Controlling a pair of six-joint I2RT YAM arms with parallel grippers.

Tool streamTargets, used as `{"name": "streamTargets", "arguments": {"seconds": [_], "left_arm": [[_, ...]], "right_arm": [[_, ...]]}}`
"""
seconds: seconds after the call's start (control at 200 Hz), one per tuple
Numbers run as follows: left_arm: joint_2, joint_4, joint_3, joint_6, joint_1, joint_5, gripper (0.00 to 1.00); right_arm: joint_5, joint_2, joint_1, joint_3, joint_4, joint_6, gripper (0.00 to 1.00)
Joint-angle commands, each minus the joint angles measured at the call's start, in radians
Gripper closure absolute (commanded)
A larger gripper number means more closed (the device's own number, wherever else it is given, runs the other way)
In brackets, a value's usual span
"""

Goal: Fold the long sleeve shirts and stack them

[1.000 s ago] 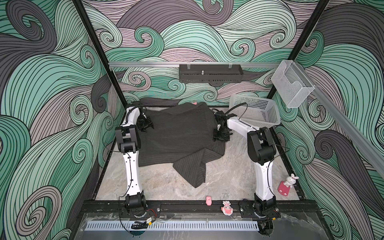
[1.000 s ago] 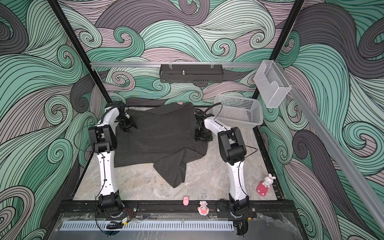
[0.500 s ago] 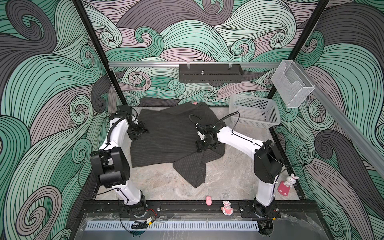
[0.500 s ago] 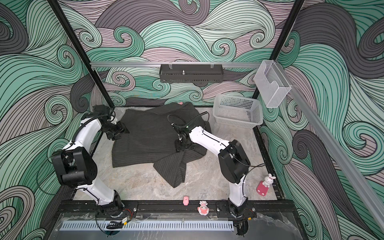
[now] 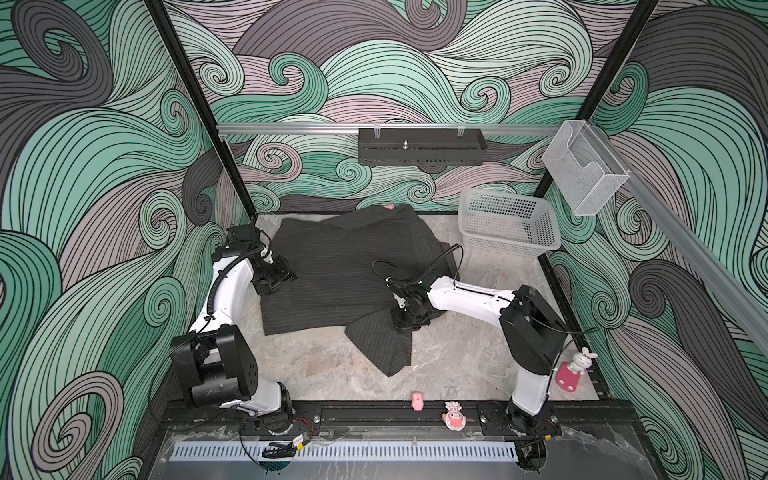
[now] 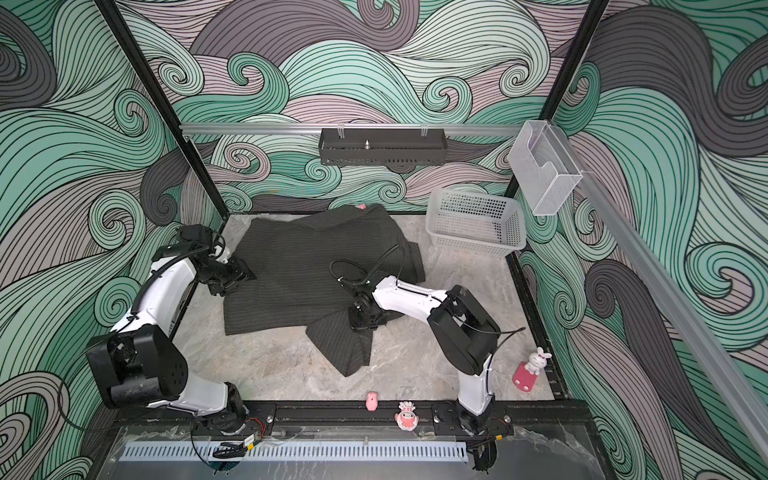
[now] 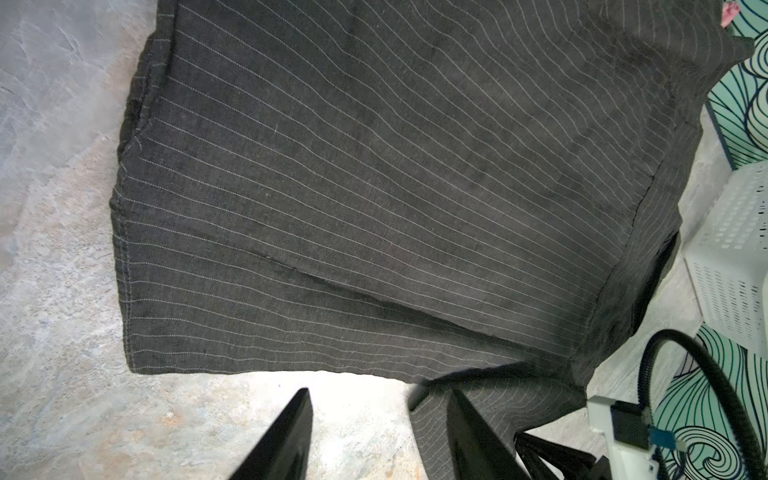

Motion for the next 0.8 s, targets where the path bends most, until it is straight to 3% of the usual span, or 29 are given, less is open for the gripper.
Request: {"name": "streamTargets", "arguments": {"seconds": [0.0, 0.16, 0.31, 0.41, 0.505, 0.635, 0.735, 0.791], "left_arm": [[-0.032, 0.015, -0.004, -0.01, 0.008, 0.014, 0.45], [-0.067, 0.023, -0.022, -0.012, 0.008, 0.015, 0.46], [-0.09, 0.032, -0.052, -0.015, 0.009, 0.017, 0.46], [-0.101, 0.037, -0.067, -0.017, 0.01, 0.021, 0.46], [-0.112, 0.033, -0.067, -0.015, 0.009, 0.022, 0.46], [-0.124, 0.023, -0.057, -0.008, 0.009, 0.015, 0.46], [-0.124, 0.022, -0.056, -0.009, 0.011, 0.017, 0.46], [-0.126, 0.019, -0.055, -0.009, 0.013, 0.016, 0.46]], "right_arm": [[-0.02, -0.108, 0.047, -0.048, 0.018, 0.049, 1.0], [0.015, -0.23, 0.166, -0.171, 0.025, 0.125, 1.0], [0.049, -0.254, 0.263, -0.211, 0.013, 0.156, 1.0], [0.168, -0.262, 0.259, -0.181, -0.015, 0.126, 0.6], [0.223, -0.213, 0.221, -0.137, -0.017, 0.083, 0.44], [0.211, -0.082, 0.167, -0.063, -0.007, 0.036, 0.35], [0.133, 0.019, 0.159, -0.01, 0.006, 0.031, 0.34], [0.086, 0.051, 0.165, -0.007, 0.021, 0.052, 0.39]]}}
